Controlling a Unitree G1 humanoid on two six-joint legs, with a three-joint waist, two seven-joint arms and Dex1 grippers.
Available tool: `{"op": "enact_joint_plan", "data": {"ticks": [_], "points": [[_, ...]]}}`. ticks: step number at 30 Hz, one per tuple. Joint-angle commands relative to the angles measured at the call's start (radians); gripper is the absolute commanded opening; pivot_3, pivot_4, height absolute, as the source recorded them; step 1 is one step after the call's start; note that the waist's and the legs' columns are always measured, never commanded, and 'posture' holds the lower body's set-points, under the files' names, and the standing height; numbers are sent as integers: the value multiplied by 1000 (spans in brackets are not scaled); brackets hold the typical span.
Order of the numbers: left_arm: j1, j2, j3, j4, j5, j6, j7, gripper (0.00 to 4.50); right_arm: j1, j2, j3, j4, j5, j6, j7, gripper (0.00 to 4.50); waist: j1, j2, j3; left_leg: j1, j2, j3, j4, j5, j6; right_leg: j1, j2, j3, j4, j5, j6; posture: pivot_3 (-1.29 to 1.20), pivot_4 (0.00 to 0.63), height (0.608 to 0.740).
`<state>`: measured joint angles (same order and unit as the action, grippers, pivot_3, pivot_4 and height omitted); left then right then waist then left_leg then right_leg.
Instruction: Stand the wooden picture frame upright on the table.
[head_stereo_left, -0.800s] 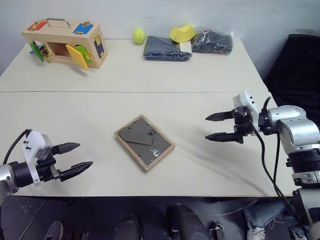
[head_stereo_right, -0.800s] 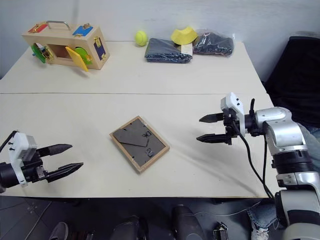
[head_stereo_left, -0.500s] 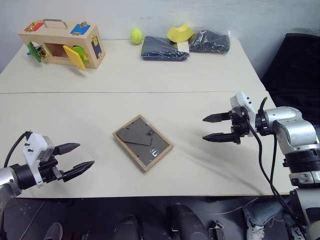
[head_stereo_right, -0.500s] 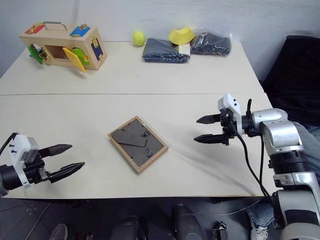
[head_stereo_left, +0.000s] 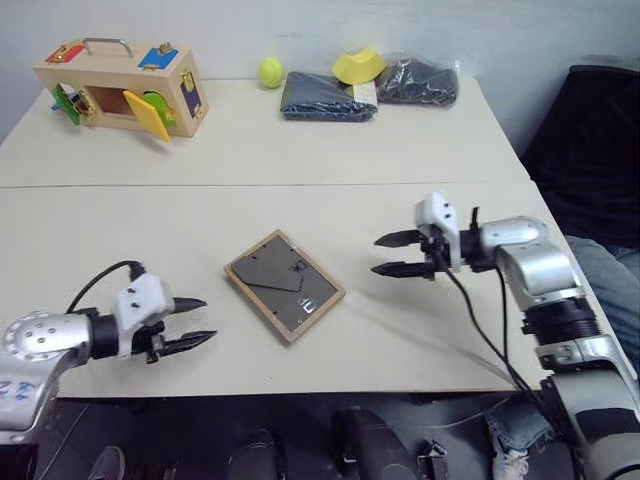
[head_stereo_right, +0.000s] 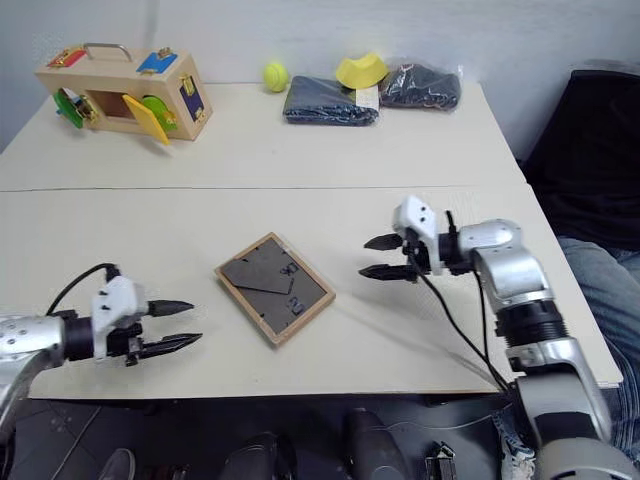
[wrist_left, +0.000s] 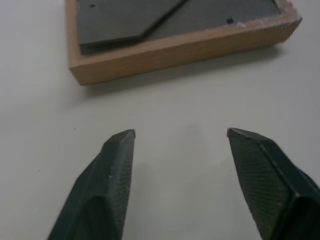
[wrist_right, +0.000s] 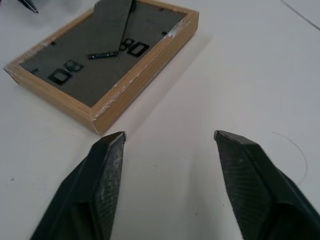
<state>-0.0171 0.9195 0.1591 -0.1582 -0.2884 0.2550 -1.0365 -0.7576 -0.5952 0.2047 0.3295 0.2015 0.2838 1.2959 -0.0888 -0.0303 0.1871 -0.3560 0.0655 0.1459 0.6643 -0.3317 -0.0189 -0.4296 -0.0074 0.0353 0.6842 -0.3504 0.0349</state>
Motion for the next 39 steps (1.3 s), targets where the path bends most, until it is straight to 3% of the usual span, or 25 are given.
{"op": "enact_joint_plan", "data": {"ticks": [1,5,8,17,24,26,28,30,34,39], "points": [[-87,-3,-60,57,48,-56,-17,1440,-18,15,36,8,-51,-68,-4,1503,2,0,0,0,0,0,0,0,0,0,0,0,0,0,0,0,150,740],[-156,-20,-123,128,81,-109,-42,119,-20,67,87,36,-114,-118,-42,60,-3,0,0,0,0,1,2,0,1,0,0,0,1,0,0,0,150,740],[-197,-37,-154,162,78,-101,-57,55,36,60,152,-25,-175,-180,-35,25,0,0,0,0,0,0,2,0,0,0,0,0,3,0,0,0,150,740],[-456,-177,-229,380,112,-81,-39,55,178,53,137,-338,-125,-9,-55,25,7,-1,-1,0,0,0,4,0,0,1,0,-1,5,0,0,0,150,740],[-554,-181,-245,510,140,-117,-86,55,161,19,117,-333,-135,2,-60,25,2,-1,-1,0,1,0,6,0,0,0,0,0,6,0,0,0,150,740],[-556,-162,-239,515,122,-47,-118,55,153,12,121,-321,-144,-16,-63,25,3,-1,-1,0,1,0,6,0,0,0,0,0,6,0,0,0,150,740],[-554,-134,-227,502,71,110,-169,432,146,7,128,-313,-154,-34,-63,0,2,-1,-1,0,1,0,6,0,0,0,0,0,6,0,0,0,150,740],[-567,-97,-220,482,-29,381,-240,910,133,6,136,-303,-164,-53,-59,0,1,-1,-1,0,1,0,6,0,0,0,0,0,6,0,0,0,150,740],[-551,-48,-235,380,-175,728,-312,2114,99,16,149,-265,-193,-100,-67,0,3,-1,-1,0,0,0,6,0,0,0,0,0,7,0,0,0,150,740],[-592,-73,-237,345,-242,1034,-214,3670,82,16,174,-232,-229,-163,-60,0,6,-1,-1,-1,0,-2,9,0,0,0,0,-1,7,0,0,0,150,740]]}}
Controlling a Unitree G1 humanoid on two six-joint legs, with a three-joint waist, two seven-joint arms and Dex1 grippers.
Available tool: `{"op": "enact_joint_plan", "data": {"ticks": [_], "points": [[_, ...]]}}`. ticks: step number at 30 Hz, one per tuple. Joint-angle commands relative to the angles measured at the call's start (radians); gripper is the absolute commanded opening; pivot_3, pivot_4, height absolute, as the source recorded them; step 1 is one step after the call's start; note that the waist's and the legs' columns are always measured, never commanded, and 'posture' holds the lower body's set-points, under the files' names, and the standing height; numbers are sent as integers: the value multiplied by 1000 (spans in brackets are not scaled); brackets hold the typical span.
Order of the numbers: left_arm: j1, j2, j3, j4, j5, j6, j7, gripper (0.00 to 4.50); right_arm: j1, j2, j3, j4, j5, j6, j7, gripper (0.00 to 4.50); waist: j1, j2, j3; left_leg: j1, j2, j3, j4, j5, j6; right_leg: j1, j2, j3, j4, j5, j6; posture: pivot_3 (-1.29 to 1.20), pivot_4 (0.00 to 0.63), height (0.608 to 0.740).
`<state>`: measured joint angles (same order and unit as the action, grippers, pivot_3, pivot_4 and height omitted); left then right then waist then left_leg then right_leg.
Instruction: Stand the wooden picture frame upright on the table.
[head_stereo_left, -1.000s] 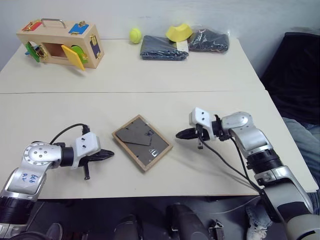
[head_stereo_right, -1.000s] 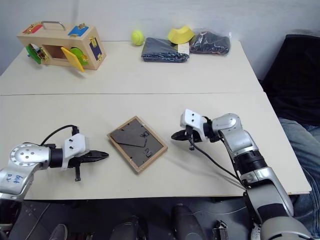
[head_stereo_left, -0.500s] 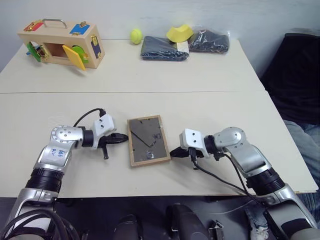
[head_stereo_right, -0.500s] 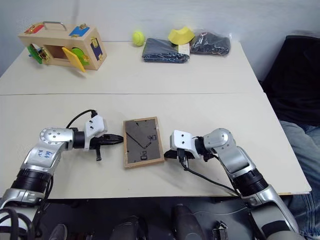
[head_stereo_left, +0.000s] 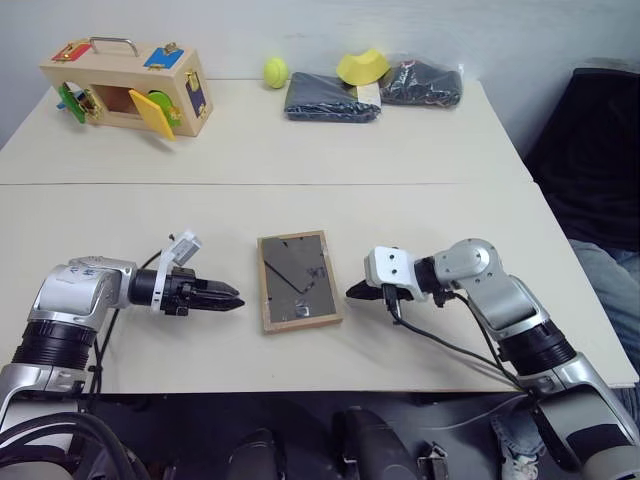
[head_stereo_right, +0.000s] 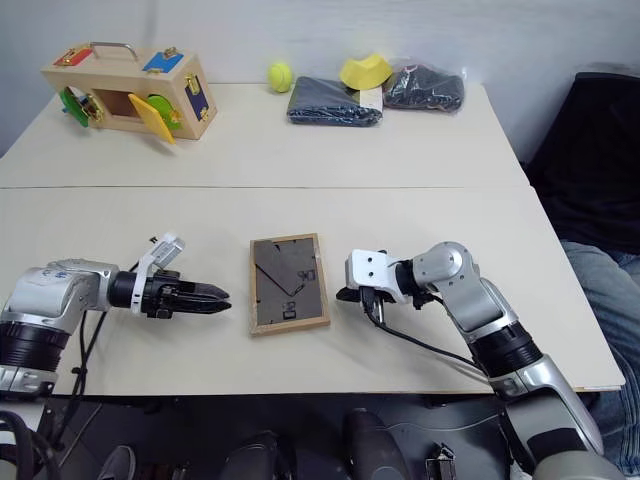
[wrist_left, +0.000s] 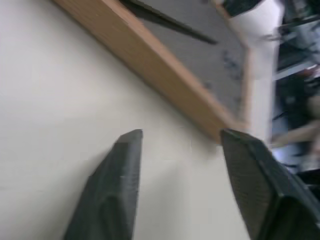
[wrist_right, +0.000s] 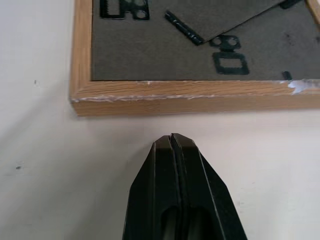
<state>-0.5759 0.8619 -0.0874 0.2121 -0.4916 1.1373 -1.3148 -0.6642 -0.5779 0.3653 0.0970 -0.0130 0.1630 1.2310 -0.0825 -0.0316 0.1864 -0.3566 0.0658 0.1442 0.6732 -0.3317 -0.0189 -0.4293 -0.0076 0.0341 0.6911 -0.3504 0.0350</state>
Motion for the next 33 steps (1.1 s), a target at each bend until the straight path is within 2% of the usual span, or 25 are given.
{"op": "enact_joint_plan", "data": {"ticks": [1,3,13,18,22,25,30,33], "points": [[-42,-30,7,-32,-40,190,96,3930,-14,-1,17,4,-18,-49,6,0,0,0,0,0,0,0,1,0,0,0,0,0,0,0,0,0,150,740],[-52,-70,18,-51,-52,250,153,4483,-20,7,20,12,-22,-45,-1,0,3,0,0,0,0,-1,2,0,0,1,0,-1,1,0,0,0,150,740],[-34,-284,40,-111,-76,347,361,4483,-35,35,29,13,-24,-16,5,0,15,1,-1,0,0,-1,6,0,1,2,-1,-1,3,0,0,0,150,740],[-78,-387,147,-91,-98,399,446,4483,-36,47,36,9,-29,-13,11,0,33,1,-1,0,-1,-1,7,-1,2,3,-1,-1,2,0,0,0,150,740],[-108,-397,194,-104,-119,420,467,4483,-35,50,37,15,-32,-19,9,0,30,1,-1,0,-1,-1,8,-2,2,3,-1,-1,2,0,1,0,150,740],[-121,-367,215,-95,-137,411,460,3941,-32,46,35,21,-33,-28,5,0,26,1,-1,0,0,-1,8,-2,2,2,-1,-1,3,0,1,0,150,740],[-121,-307,196,-94,-139,337,441,2307,-22,40,17,23,-34,-13,-21,0,15,1,-1,0,0,-1,7,-2,0,1,0,0,4,0,1,0,150,740],[-139,-281,221,-85,-167,323,422,1477,-11,25,-56,-5,39,87,-31,0,14,1,-1,0,0,-1,7,-2,0,1,0,-1,4,0,1,0,150,740]]}}
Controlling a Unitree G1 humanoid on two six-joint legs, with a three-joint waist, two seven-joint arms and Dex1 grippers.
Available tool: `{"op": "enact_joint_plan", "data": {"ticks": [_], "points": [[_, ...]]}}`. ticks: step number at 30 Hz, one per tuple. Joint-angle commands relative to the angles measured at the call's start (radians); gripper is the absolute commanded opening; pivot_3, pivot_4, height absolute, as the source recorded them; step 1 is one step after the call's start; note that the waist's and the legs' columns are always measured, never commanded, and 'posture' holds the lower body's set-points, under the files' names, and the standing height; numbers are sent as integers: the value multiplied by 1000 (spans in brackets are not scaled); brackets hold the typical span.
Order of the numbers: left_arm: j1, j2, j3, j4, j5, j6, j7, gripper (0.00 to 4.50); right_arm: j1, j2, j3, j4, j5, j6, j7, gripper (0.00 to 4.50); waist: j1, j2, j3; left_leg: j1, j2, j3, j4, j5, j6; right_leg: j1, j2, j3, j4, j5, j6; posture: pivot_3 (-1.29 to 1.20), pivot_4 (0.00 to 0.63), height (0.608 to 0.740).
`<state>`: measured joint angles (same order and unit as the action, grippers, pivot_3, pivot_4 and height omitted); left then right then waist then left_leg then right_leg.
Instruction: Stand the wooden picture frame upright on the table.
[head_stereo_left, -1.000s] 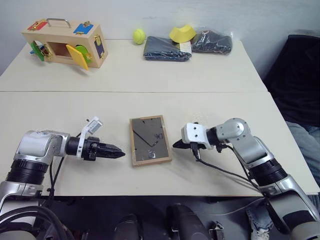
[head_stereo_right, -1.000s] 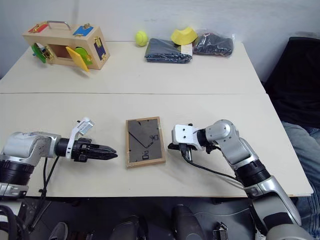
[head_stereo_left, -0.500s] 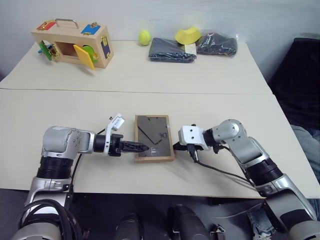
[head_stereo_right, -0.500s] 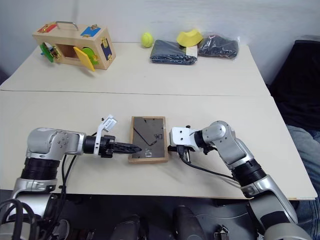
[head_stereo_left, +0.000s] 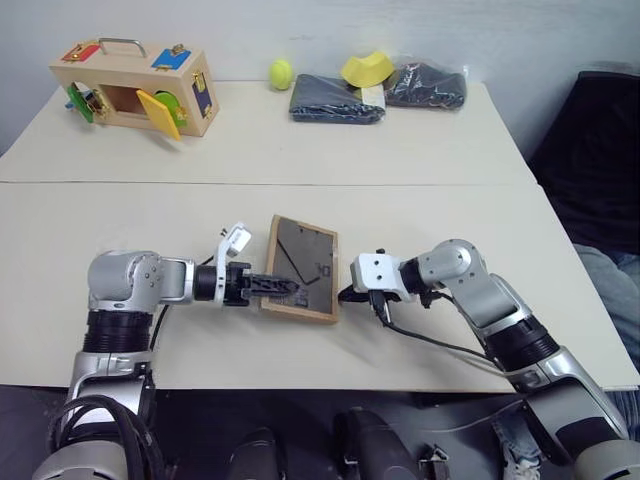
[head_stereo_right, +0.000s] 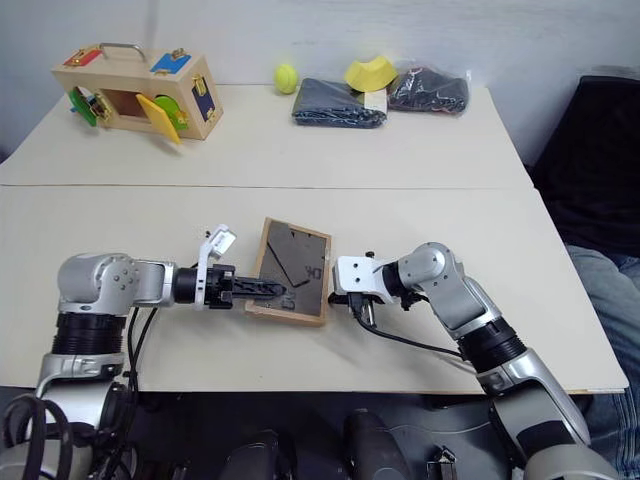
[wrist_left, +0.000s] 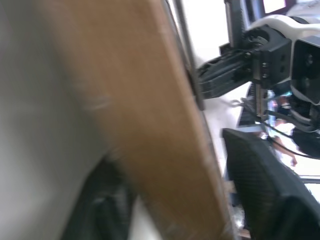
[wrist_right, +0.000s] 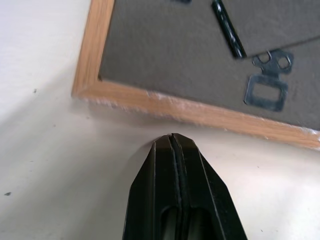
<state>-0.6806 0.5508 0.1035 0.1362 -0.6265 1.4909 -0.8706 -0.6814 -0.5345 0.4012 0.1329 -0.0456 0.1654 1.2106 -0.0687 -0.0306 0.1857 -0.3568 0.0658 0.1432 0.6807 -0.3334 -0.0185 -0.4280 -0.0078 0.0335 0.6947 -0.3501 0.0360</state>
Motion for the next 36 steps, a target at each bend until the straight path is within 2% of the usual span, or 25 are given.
{"op": "enact_joint_plan", "data": {"ticks": [1,2,5,9,12,16,17,22,26,32,36], "points": [[-35,37,32,-15,-43,-32,-30,1324,11,-28,-126,-64,113,137,-2,0,1,0,0,0,0,0,0,0,0,0,0,0,0,0,0,0,150,740],[-35,41,30,-20,-52,-33,-34,1269,14,-35,-147,-82,140,174,4,0,2,0,0,0,0,0,0,0,0,0,0,0,0,0,0,0,150,740],[-27,44,26,-60,-79,-29,-36,1269,-22,-62,-238,-150,259,358,17,595,3,0,0,0,0,0,0,0,0,0,0,0,0,0,0,0,150,740],[-25,41,29,-75,-94,-27,-25,1269,-67,-67,-298,-204,365,524,-1,1935,-4,0,0,-1,0,0,-1,0,0,-1,0,0,0,0,0,0,150,740],[-17,42,25,-105,-107,-40,-27,1269,-105,-24,-330,-246,452,643,-47,2975,-9,0,0,-1,0,0,-1,0,0,0,0,0,0,0,0,0,150,740],[-23,46,46,-135,-151,-46,-53,1269,-138,35,-305,-214,458,648,-108,4353,-14,0,0,-1,0,0,-1,0,0,-1,0,0,0,0,0,0,150,740],[-24,50,52,-138,-161,-46,-56,1269,-145,44,-298,-198,453,637,-116,4500,-15,0,0,-1,0,0,-1,0,0,-1,0,0,0,0,0,0,150,740],[-41,63,36,-114,-150,-69,-52,1269,-159,102,-259,-186,463,614,-134,4500,-14,0,0,-2,0,0,-1,0,0,-2,0,0,-1,0,0,0,150,740],[-62,60,0,-54,-99,-114,-20,1269,-138,139,-259,-298,574,672,-92,4500,-14,0,0,-3,0,0,-1,0,0,-3,0,0,0,0,0,0,150,740],[-70,56,-18,23,-58,-186,5,1269,-107,116,-269,-368,603,699,-146,4500,-13,0,0,-4,0,-1,0,0,0,-3,-1,0,-1,0,0,0,150,740],[-64,73,-13,3,-86,-172,-10,1269,-67,12,-256,-380,500,593,-164,4500,-12,0,0,-6,0,-1,-1,0,0,-5,0,0,-2,0,0,0,150,740]]}}
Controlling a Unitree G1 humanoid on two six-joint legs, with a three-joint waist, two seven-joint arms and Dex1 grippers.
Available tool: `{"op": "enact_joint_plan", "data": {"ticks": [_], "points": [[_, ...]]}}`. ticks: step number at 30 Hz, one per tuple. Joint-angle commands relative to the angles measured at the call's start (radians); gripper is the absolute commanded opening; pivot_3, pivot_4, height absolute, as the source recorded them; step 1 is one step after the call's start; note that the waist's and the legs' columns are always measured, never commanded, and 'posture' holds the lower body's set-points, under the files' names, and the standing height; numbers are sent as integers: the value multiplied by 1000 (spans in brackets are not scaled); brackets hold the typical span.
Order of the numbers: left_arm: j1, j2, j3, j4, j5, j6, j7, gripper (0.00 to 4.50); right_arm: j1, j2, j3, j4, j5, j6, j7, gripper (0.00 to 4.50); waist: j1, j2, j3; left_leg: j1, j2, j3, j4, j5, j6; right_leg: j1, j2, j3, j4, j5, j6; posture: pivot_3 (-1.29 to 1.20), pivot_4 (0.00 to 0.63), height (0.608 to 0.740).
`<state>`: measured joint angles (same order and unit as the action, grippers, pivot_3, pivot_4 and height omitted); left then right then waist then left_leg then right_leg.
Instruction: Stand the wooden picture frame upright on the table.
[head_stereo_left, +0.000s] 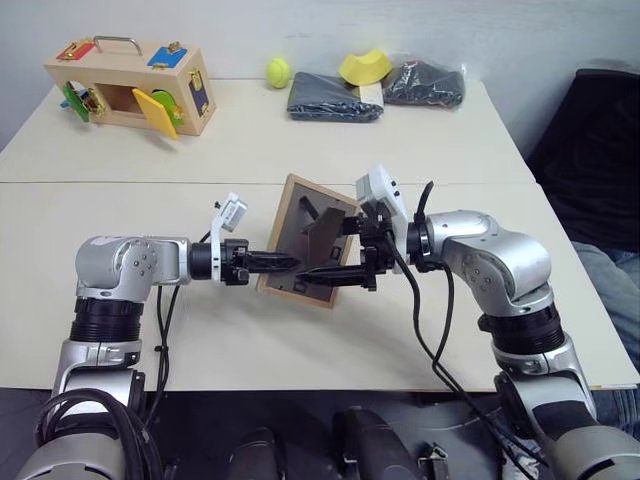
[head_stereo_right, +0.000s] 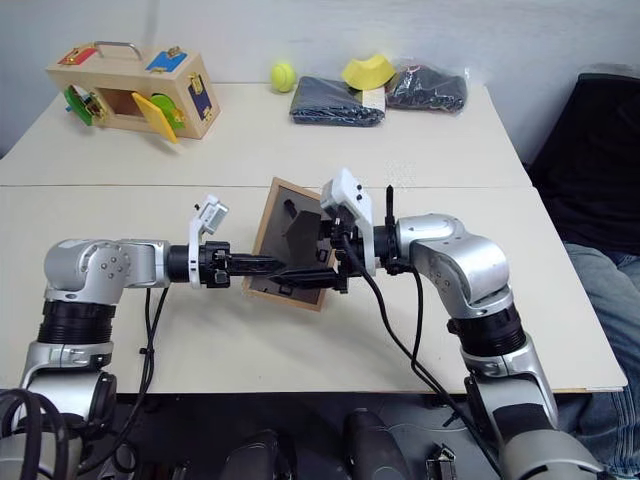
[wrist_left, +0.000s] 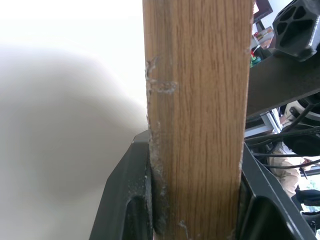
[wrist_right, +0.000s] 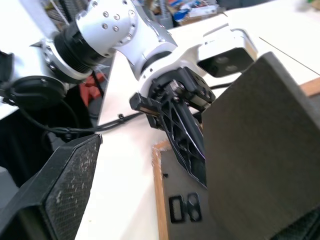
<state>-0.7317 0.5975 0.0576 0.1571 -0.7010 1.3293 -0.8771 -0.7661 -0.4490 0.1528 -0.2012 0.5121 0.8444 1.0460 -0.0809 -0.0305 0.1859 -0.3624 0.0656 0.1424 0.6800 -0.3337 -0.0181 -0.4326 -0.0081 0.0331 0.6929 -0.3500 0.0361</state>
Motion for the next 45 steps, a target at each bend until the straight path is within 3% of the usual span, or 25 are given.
{"op": "enact_joint_plan", "data": {"ticks": [1,5,8,11,14,20,23,26,29,32,34,38,40,43,45], "points": [[-12,30,35,-26,-19,-5,-7,1269,34,-120,4,-37,-107,-145,7,4500,0,0,0,-1,0,0,0,0,0,-1,0,0,0,0,0,0,150,740],[-23,42,45,-44,-47,18,-14,1269,117,-272,0,12,-244,-413,54,4500,2,0,0,-8,0,-1,1,0,0,-7,0,0,0,0,0,0,150,740],[-49,32,80,-24,-64,58,7,1269,175,-322,-11,83,-378,-778,29,4500,-3,-1,0,-8,0,0,1,0,0,-8,1,0,1,0,0,0,150,740],[-66,32,98,-25,-85,89,4,1269,181,-312,9,229,-573,-1235,-114,4500,-6,-1,0,-8,0,1,2,0,0,-8,1,1,2,0,0,0,150,740],[-90,24,121,-25,-120,134,-2,1269,116,-219,39,419,-815,-1553,-413,4500,-11,-1,0,-7,0,2,2,0,0,-9,1,2,3,0,0,0,150,740],[-103,14,138,-17,-148,202,16,1269,-24,-130,102,642,-1195,-1773,-864,4500,-19,0,1,-8,0,3,2,1,-1,-11,1,3,5,0,0,0,150,740],[-104,32,120,-25,-153,214,4,1269,-120,-97,169,703,-1400,-1802,-1134,3924,-26,0,0,-7,0,3,2,1,-1,-11,1,3,6,0,0,0,150,740],[-106,41,123,-20,-153,222,10,1269,-161,-103,210,735,-1497,-1828,-1292,2967,-29,0,0,-7,0,3,2,2,-2,-12,1,3,7,0,-1,0,150,740],[-107,54,129,-13,-159,244,16,1269,-196,-109,245,787,-1545,-1832,-1379,2091,-30,0,1,-7,0,3,2,2,-2,-12,1,3,7,0,-1,0,150,740],[-104,78,130,-21,-168,263,11,2199,-236,-110,272,853,-1546,-1842,-1419,1742,-33,0,0,-7,0,3,2,2,-2,-11,1,3,7,0,-1,0,150,740],[-93,114,138,-49,-181,275,1,2838,-258,-113,287,888,-1535,-1852,-1421,1260,-35,0,0,-7,0,3,2,2,-3,-11,2,3,8,0,-1,0,150,740],[-60,228,155,-118,-204,268,-34,3984,-279,-119,304,921,-1514,-1869,-1406,1241,-46,-1,1,-7,0,3,0,2,-3,-12,2,3,7,0,-1,0,150,740],[-4,338,199,-172,-205,210,-84,4500,-277,-125,305,923,-1488,-1883,-1373,1241,-54,-1,1,-7,0,3,0,2,-3,-12,2,3,7,-1,-1,0,150,740],[93,434,318,-266,-220,121,-134,4500,-263,-133,291,941,-1385,-1918,-1280,1241,-63,-1,1,-6,0,3,0,2,-3,-12,2,3,7,-1,-1,0,150,740],[193,455,389,-376,-203,8,-157,4500,-238,-118,280,970,-1170,-1933,-1105,1241,-62,-1,1,-7,1,3,0,2,-3,-12,2,3,7,-1,-2,0,150,740]]}}
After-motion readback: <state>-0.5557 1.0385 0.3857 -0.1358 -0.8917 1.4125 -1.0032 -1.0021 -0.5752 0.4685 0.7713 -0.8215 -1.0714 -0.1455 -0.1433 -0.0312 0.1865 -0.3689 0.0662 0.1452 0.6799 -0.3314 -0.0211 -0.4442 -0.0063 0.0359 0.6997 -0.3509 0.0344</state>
